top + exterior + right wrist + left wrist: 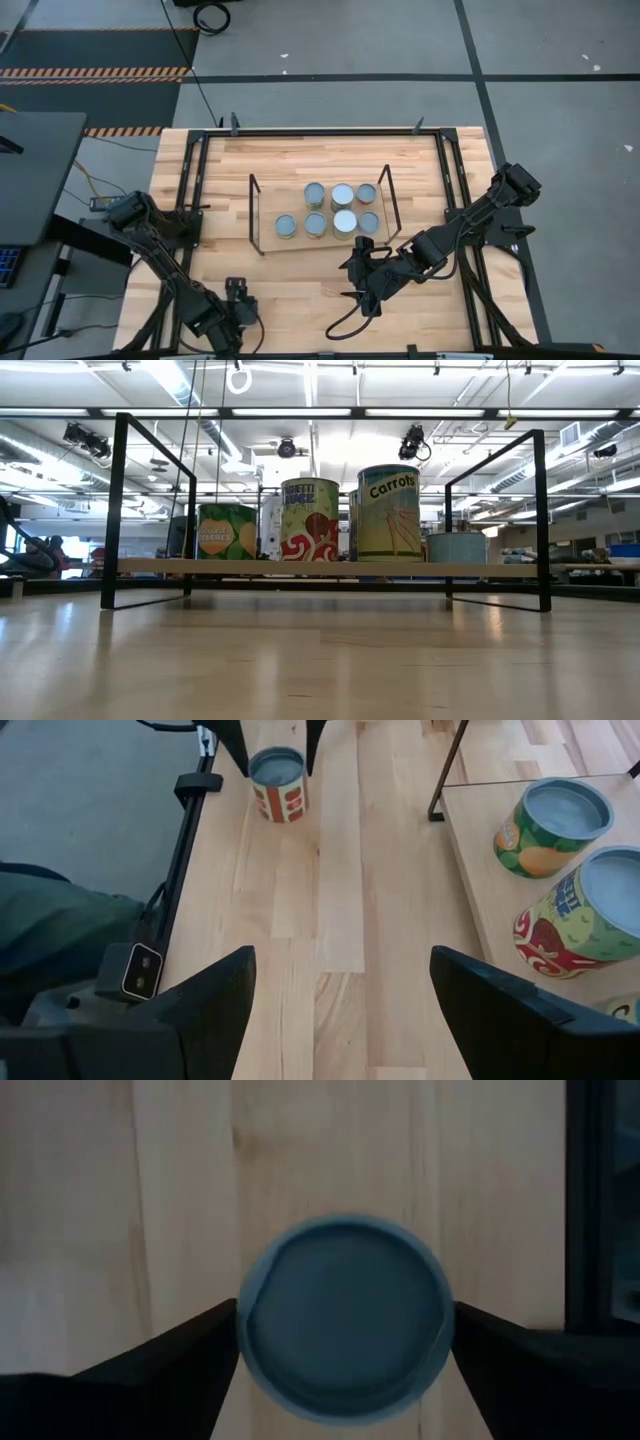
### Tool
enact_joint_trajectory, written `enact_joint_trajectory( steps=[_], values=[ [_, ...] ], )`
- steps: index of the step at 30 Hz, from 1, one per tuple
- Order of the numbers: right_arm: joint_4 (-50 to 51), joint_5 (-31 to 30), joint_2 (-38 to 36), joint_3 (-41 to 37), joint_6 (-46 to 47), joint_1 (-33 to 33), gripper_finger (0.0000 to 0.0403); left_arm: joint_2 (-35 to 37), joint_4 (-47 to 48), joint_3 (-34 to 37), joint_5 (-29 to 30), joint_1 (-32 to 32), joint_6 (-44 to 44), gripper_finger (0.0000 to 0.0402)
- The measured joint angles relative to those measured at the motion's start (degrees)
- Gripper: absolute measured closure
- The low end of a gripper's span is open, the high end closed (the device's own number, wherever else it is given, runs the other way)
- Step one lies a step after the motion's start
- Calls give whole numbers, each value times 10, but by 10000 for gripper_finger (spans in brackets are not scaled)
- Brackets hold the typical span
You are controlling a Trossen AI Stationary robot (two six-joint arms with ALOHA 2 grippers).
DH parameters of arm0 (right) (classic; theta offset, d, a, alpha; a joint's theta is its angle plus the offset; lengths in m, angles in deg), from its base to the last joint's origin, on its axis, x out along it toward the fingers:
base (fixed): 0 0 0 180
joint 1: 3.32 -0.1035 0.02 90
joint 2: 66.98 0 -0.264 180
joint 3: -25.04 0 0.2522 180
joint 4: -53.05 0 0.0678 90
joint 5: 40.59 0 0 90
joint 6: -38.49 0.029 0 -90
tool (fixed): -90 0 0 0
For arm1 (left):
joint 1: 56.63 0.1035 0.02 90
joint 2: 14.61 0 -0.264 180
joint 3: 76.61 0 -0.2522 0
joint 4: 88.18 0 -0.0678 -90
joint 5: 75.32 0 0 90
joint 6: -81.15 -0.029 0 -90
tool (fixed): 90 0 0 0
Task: Pick and place cans onto a shelf
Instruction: Put the canned tomatoes on the shelf
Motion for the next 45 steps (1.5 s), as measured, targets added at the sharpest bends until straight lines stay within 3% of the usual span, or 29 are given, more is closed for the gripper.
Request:
enact_joint_trajectory(
  steps=[6,15,18,21,27,31,38,45],
  values=[
    [0,14,0,0,1,0,97,-13,2,0,2,12,-29,53],
    [11,27,0,0,-7,0,97,-19,-13,-1,-18,31,-63,110],
    [19,27,0,0,-16,0,97,-4,-1,-38,-36,51,-85,114],
    [28,27,0,0,-29,4,97,7,49,-100,-47,81,-162,114],
    [55,29,0,0,-73,40,105,21,221,-269,47,201,-334,113],
    [77,55,0,0,-81,62,114,22,272,-339,49,310,-437,113],
    [178,73,0,0,-37,44,126,27,298,-287,-17,508,-548,112],
    [201,54,0,0,-9,5,133,62,209,-202,-67,615,-579,112]
  ],
)
